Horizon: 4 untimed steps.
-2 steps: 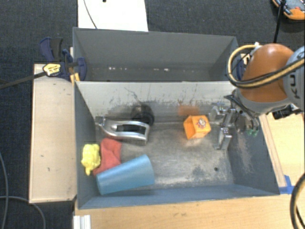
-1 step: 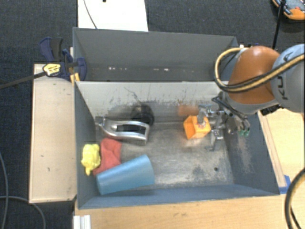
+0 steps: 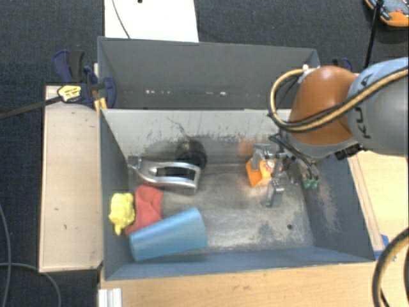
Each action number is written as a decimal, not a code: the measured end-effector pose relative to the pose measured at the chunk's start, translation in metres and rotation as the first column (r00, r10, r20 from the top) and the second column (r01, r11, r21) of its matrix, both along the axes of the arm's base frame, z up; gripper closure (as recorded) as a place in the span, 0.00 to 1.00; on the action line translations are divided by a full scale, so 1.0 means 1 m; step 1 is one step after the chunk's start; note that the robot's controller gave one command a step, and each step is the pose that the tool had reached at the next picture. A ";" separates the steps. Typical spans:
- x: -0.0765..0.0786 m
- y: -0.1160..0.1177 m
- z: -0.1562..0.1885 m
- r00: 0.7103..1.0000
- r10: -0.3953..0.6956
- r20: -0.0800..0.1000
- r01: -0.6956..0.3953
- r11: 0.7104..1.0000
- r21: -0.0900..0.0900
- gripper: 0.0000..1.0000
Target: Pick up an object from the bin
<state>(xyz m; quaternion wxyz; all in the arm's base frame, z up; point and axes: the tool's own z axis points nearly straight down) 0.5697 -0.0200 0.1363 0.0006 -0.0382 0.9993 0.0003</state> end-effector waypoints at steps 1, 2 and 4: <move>0.006 0.002 -0.033 0.988 -0.152 0.003 0.152 0.988 0.001 0.00; 0.003 -0.021 -0.043 0.998 -0.061 0.001 0.061 0.998 0.001 0.00; -0.001 -0.050 -0.048 1.000 0.008 0.003 -0.008 1.000 0.000 0.00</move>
Offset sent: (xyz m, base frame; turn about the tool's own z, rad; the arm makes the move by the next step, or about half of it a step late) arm 0.0003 -0.0336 -0.0464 0.0254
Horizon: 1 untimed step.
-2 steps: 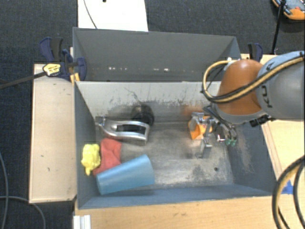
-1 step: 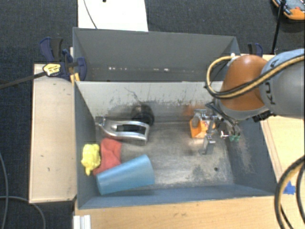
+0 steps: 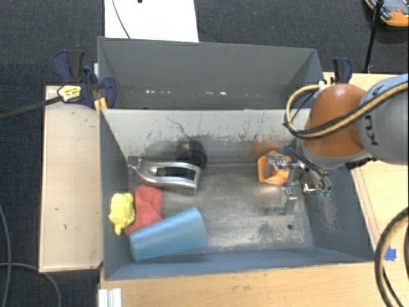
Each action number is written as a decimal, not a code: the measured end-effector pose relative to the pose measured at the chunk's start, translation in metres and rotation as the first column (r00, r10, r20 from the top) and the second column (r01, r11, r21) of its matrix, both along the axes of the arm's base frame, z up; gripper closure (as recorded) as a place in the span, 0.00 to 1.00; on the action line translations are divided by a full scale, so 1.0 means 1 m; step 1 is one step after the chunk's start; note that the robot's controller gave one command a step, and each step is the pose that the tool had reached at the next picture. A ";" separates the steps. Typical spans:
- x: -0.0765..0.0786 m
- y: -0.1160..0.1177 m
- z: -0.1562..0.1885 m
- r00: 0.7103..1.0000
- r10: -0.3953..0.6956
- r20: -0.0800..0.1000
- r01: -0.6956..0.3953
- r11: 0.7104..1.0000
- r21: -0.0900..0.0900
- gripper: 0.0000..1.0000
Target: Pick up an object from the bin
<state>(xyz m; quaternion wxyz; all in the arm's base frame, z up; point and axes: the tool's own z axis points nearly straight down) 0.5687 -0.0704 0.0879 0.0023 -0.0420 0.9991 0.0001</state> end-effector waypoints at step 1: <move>0.005 -0.003 -0.003 1.000 -0.006 0.000 0.006 1.000 0.001 0.00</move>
Offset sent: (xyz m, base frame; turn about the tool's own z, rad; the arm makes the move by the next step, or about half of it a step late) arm 0.0155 -0.0346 -0.0094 0.1403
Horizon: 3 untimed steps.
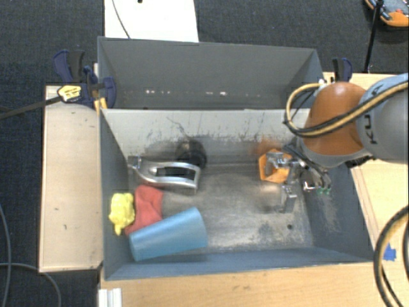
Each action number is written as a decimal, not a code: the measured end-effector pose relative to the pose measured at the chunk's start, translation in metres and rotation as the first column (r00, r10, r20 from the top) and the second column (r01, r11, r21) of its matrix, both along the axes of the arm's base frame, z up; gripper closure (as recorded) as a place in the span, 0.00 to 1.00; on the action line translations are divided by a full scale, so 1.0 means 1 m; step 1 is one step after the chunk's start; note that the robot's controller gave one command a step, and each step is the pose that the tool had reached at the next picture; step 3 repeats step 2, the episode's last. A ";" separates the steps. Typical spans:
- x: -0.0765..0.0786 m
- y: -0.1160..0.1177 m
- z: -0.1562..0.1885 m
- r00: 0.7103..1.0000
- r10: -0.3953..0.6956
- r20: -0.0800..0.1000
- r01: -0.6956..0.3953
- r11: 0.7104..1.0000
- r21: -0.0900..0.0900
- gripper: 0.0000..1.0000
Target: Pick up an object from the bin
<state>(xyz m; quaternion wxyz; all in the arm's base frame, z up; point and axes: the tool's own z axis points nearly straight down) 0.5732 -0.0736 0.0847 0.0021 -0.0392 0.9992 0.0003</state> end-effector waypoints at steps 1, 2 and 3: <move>0.011 -0.018 0.000 0.994 -0.106 0.008 0.106 0.994 0.005 0.00; 0.019 -0.032 -0.014 0.931 -0.364 0.001 0.364 0.931 0.000 1.00; 0.019 -0.032 -0.014 0.931 -0.364 0.001 0.364 0.931 0.000 1.00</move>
Offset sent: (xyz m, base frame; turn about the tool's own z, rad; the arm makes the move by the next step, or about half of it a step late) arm 0.0183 -0.0318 -0.0147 0.3746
